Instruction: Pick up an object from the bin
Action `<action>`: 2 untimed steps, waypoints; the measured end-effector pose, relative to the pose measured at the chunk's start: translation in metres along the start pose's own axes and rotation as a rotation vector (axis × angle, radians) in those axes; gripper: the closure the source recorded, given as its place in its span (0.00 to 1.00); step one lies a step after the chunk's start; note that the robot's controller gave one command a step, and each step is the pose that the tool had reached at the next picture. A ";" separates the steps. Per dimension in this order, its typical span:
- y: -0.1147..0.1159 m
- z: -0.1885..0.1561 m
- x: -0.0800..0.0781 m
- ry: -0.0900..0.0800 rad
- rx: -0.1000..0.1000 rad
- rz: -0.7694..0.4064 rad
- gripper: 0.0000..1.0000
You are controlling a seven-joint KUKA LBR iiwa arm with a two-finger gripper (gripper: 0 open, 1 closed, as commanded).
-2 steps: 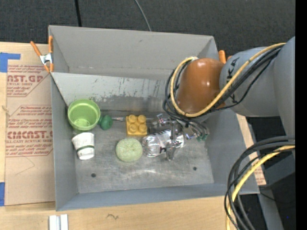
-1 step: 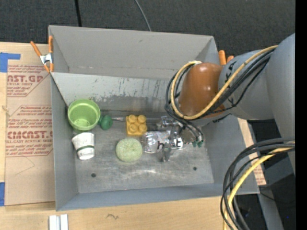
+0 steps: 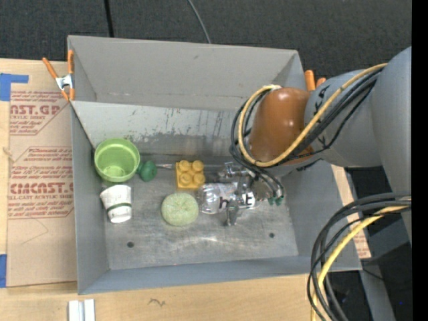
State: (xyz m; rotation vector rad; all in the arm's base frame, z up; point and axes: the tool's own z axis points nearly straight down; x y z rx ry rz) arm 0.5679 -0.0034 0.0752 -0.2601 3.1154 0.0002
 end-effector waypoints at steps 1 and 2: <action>0.000 -0.002 0.000 0.003 0.000 0.001 1.00; 0.001 -0.009 0.002 0.012 -0.002 0.000 1.00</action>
Offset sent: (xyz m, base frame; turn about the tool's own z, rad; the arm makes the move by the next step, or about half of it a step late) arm -0.0001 0.0000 0.0415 0.0000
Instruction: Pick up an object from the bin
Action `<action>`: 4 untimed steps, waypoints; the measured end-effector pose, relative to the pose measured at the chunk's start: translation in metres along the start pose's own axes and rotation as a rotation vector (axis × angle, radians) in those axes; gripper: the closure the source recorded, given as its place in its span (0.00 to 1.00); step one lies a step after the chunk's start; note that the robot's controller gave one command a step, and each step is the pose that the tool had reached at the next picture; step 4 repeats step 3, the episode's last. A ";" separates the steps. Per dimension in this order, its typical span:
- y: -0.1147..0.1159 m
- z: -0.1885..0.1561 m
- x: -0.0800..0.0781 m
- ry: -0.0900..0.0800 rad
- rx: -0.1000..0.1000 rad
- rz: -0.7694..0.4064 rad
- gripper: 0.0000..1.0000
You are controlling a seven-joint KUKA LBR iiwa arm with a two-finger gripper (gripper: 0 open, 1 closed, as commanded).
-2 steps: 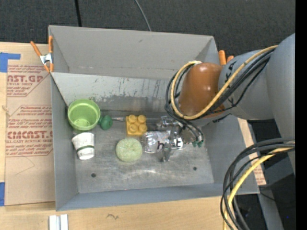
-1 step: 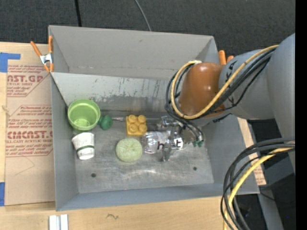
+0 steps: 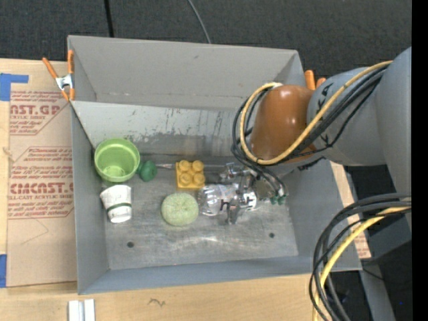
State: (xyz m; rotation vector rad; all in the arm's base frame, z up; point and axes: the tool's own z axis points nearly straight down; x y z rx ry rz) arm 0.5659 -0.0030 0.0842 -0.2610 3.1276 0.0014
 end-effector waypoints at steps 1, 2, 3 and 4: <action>0.000 -0.012 0.000 0.004 0.000 0.000 1.00; 0.000 -0.025 -0.001 0.002 0.000 0.000 1.00; 0.000 -0.032 -0.001 -0.002 0.001 0.000 1.00; 0.000 -0.032 -0.001 -0.002 0.001 0.000 1.00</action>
Offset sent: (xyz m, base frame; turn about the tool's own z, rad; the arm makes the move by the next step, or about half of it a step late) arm 0.0000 0.0000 0.0215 0.0000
